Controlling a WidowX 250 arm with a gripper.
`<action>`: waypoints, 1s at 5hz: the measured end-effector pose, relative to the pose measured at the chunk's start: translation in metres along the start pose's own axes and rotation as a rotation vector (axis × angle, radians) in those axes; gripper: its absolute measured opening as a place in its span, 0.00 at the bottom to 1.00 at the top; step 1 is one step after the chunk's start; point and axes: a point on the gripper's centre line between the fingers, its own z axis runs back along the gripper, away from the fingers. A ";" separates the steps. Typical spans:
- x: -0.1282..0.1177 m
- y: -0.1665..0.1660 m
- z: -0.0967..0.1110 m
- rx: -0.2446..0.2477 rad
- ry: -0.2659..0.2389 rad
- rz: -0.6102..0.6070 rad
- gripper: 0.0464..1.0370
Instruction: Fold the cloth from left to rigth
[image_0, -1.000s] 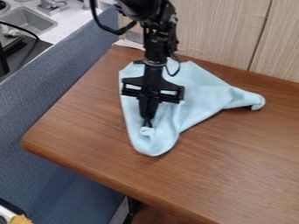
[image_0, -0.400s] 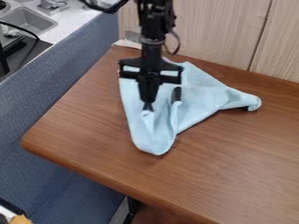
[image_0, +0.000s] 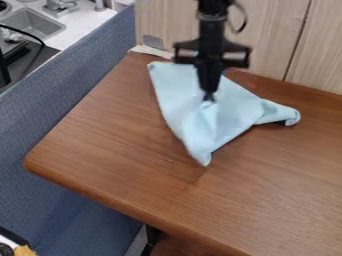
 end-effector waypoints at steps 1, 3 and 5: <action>0.011 -0.023 -0.011 -0.043 0.001 -0.014 0.03; 0.016 -0.043 -0.064 -0.015 0.036 -0.013 0.03; 0.019 -0.040 -0.084 0.005 0.049 -0.016 0.05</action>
